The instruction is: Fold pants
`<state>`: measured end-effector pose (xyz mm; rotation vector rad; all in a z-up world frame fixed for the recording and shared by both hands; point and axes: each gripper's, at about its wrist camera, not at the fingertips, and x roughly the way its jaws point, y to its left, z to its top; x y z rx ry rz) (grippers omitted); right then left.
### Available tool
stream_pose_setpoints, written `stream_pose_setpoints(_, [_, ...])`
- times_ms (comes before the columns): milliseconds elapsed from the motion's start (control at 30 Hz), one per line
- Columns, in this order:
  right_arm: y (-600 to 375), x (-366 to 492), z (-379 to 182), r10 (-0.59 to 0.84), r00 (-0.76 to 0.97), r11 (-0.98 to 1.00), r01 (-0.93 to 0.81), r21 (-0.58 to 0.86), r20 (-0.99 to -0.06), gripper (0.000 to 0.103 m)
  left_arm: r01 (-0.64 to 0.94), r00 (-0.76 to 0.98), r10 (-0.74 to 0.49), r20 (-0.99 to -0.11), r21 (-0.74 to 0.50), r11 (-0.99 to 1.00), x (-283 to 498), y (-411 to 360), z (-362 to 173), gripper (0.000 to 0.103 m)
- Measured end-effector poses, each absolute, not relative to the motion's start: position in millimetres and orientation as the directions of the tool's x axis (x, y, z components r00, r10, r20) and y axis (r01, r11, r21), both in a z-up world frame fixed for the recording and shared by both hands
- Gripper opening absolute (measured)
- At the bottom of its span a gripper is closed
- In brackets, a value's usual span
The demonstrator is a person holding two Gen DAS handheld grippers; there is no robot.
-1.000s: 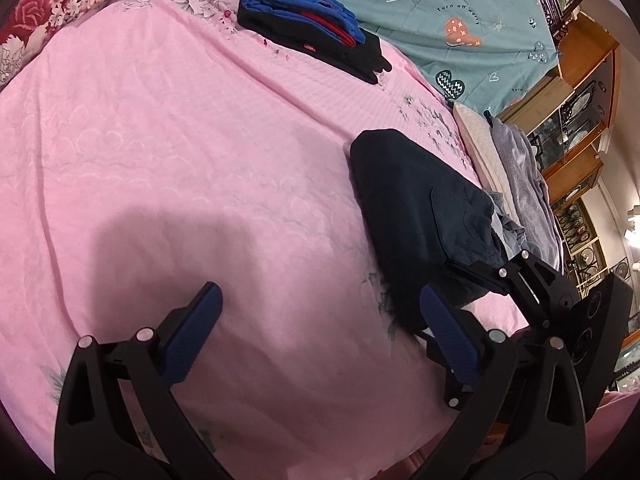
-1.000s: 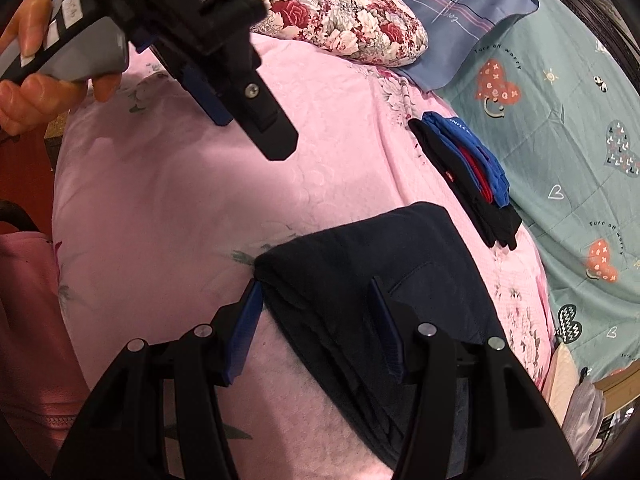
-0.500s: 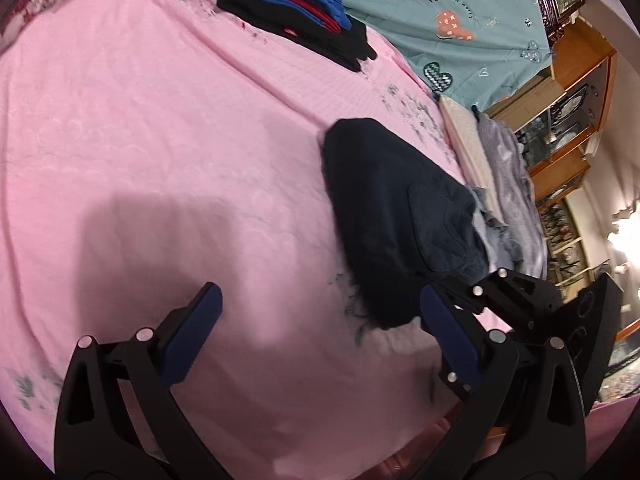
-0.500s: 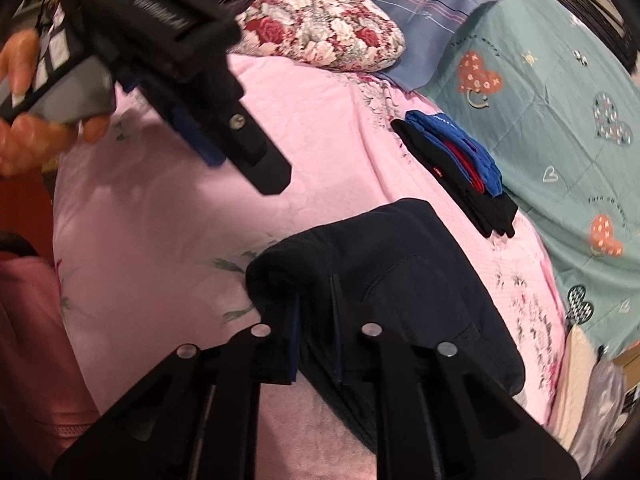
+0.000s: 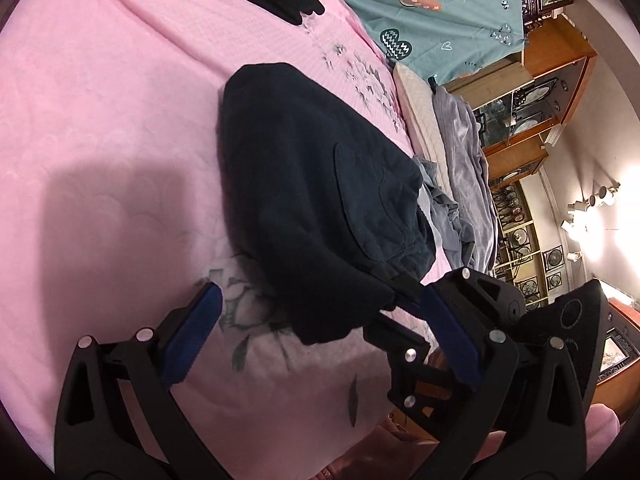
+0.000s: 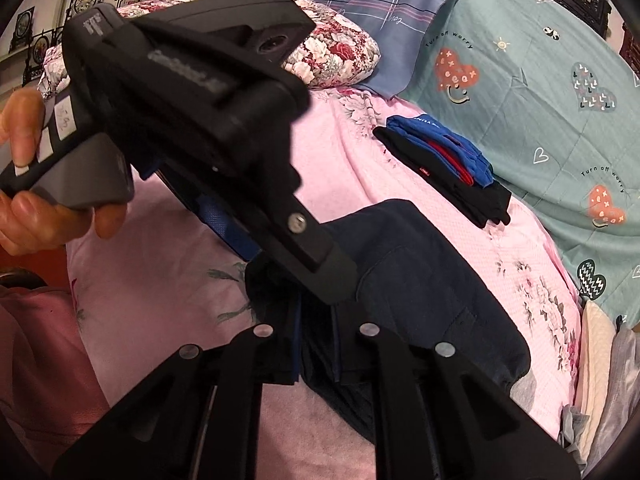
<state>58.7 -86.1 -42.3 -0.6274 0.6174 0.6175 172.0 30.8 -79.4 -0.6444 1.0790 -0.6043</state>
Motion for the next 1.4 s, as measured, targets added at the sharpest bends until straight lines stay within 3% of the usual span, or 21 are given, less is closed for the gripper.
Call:
stream_pose_setpoints(300, [-88.9,55.6,-41.1,0.341,0.658,0.656,-0.678,-0.331,-0.672,0.011,0.147,0.329,-0.774,-0.541,-0.780,0.608,178.6,18.8,-79.8,0.098])
stream_pose_setpoints(467, [-91.3,49.9,-39.8,0.347,0.660,0.655,-0.679,-0.331,-0.666,0.011,0.151,0.314,-0.779,-0.543,-0.781,0.606,188.0,7.3,-82.6,0.083])
stream_pose_setpoints(700, [-99.6,41.0,-35.1,0.370,0.642,0.648,-0.696,-0.309,-0.672,0.012,0.138,0.313,-0.765,-0.563,-0.770,0.623,191.7,2.3,-84.9,0.073])
stream_pose_setpoints(800, [-124.8,40.6,-18.7,0.430,0.586,0.666,-0.720,-0.197,-0.687,0.024,0.128,0.317,-0.754,-0.576,-0.761,0.636,193.3,3.5,-89.0,0.067])
stream_pose_setpoints(833, [-135.7,43.0,-12.4,0.438,0.589,0.691,-0.704,-0.165,-0.679,0.034,0.133,0.319,-0.751,-0.579,-0.757,0.640,193.1,3.4,-89.0,0.066])
stream_pose_setpoints(867, [-152.5,48.3,-4.1,0.431,0.608,0.739,-0.662,-0.125,-0.667,0.041,0.142,0.322,-0.748,-0.581,-0.751,0.645,192.6,2.9,-88.8,0.066])
stream_pose_setpoints(967, [-209.8,73.2,13.1,0.365,0.676,0.885,-0.466,0.014,-0.640,0.050,0.168,0.334,-0.728,-0.600,-0.722,0.672,189.8,-0.6,-87.9,0.067])
stream_pose_setpoints(1100, [-279.6,111.1,9.5,0.367,0.683,0.930,-0.254,0.266,-0.631,0.055,0.179,0.345,-0.723,-0.599,-0.714,0.677,187.4,-0.1,-88.1,0.067])
stream_pose_setpoints(1200, [-309.7,141.7,-14.3,0.350,0.613,0.926,-0.112,0.361,-0.708,0.055,0.190,0.352,-0.718,-0.600,-0.706,0.682,185.4,0.6,-88.1,0.067])
stream_pose_setpoints(1300, [-319.4,170.4,-47.5,0.453,0.457,0.875,-0.061,0.481,-0.766,0.055,0.198,0.359,-0.717,-0.598,-0.702,0.684,183.7,1.2,-88.0,0.068])
stream_pose_setpoints(1400, [-316.3,172.8,-61.1,0.533,0.384,0.830,-0.067,0.553,-0.753,0.058,0.199,0.360,-0.723,-0.590,-0.709,0.677,184.3,2.7,-88.0,0.071])
